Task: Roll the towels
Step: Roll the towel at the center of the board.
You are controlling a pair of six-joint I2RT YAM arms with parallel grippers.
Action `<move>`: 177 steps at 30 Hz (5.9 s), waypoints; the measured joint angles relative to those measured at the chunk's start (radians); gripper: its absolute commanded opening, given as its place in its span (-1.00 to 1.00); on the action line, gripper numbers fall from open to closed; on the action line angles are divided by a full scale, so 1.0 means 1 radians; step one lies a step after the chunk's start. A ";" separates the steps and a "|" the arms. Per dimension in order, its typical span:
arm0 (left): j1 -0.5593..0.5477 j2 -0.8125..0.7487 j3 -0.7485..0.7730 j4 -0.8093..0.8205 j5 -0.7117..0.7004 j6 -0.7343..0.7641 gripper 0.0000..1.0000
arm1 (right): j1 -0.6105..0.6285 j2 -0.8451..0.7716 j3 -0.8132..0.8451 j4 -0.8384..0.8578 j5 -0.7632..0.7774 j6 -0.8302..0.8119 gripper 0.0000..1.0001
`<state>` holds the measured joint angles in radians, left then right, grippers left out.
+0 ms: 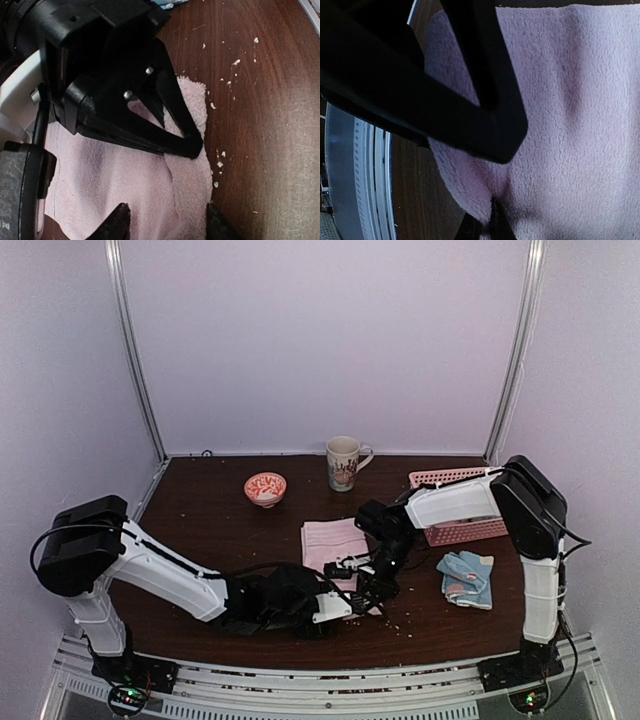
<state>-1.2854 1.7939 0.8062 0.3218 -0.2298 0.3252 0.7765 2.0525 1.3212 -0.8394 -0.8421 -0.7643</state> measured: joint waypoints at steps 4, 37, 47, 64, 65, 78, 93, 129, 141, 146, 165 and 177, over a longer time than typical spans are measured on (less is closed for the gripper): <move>0.001 0.026 0.022 -0.016 0.021 0.008 -0.55 | -0.003 0.001 0.000 -0.027 -0.004 -0.005 -0.93; 0.396 0.255 0.287 -0.243 0.981 -0.505 -1.00 | -0.209 -0.517 -0.064 -0.165 -0.037 -0.079 -0.29; 0.462 0.304 0.273 -0.160 1.144 -0.833 -1.00 | 0.132 -0.578 -0.319 0.152 0.370 0.041 -0.33; 0.466 0.327 0.234 -0.031 1.169 -1.031 -1.00 | 0.247 -0.387 -0.354 0.486 0.695 0.054 -0.27; 0.466 0.328 0.234 -0.030 1.170 -1.032 -1.00 | 0.247 -0.373 -0.357 0.499 0.702 0.054 -0.26; 0.468 0.320 0.252 -0.089 1.161 -0.959 -0.50 | 0.236 -0.287 -0.347 0.556 0.717 0.056 -0.84; 0.528 -0.289 -0.078 -0.130 0.690 -0.730 0.04 | 0.124 -0.069 0.013 0.039 0.262 -0.033 -0.94; 0.061 0.056 0.127 -0.227 0.215 -0.101 -1.00 | -0.008 0.315 0.436 -0.528 -0.075 -0.063 -0.42; 0.132 0.056 0.189 -0.354 0.418 -0.201 -1.00 | -0.103 0.013 0.508 -0.517 0.029 -0.008 -0.15; 0.273 0.112 0.203 -0.339 0.689 -0.338 -0.98 | -0.167 -0.111 0.591 -0.448 0.104 0.085 -0.18; 0.428 0.378 0.440 -0.426 1.216 -0.626 -0.89 | 0.190 -0.504 -0.127 -0.016 0.356 0.058 -0.12; 0.428 0.380 0.447 -0.450 1.219 -0.658 -0.80 | 0.271 -0.413 -0.316 0.400 0.707 0.073 -0.09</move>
<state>-0.8574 2.1738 1.2533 -0.1280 0.9894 -0.3328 1.0477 1.6398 1.0054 -0.4393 -0.1352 -0.6910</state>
